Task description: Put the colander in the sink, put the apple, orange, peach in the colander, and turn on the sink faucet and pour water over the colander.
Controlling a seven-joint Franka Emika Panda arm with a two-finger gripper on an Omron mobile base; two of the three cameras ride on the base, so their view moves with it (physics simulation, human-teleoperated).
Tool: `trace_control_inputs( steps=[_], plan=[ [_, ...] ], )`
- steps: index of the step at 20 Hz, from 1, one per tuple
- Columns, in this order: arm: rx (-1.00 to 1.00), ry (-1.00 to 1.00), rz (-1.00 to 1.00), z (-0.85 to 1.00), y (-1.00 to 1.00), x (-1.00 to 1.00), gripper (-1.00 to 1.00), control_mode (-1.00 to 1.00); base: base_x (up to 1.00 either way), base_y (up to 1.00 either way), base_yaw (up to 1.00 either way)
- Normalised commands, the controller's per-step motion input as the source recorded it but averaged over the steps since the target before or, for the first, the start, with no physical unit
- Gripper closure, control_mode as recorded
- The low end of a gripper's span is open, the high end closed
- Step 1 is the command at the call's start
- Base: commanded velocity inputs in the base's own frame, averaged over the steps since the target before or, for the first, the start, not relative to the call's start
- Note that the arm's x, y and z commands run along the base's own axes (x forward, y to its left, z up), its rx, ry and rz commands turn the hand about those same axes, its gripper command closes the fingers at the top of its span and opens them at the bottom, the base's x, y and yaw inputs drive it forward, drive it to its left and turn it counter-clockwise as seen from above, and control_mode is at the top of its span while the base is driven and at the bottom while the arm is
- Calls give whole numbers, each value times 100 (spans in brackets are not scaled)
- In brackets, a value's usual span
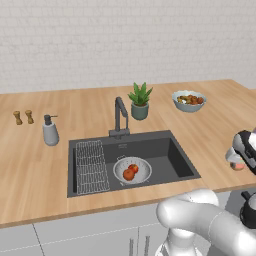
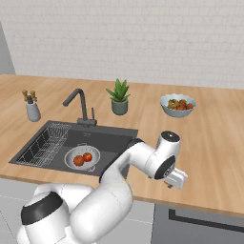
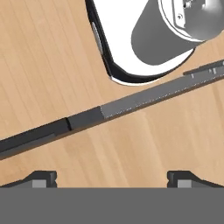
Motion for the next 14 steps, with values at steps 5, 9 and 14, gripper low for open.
trace_control_inputs(
  steps=[5, 9, 14],
  plan=[
    [0, 2, 4, -34, -29, 25, -100, -100, 0, 0, 0],
    [0, 0, 5, -29, 0, 24, -100, -100, 0, 0, 0],
    [0, 0, 5, -31, -13, 25, -100, -100, 0, 0, 0]
  ],
)
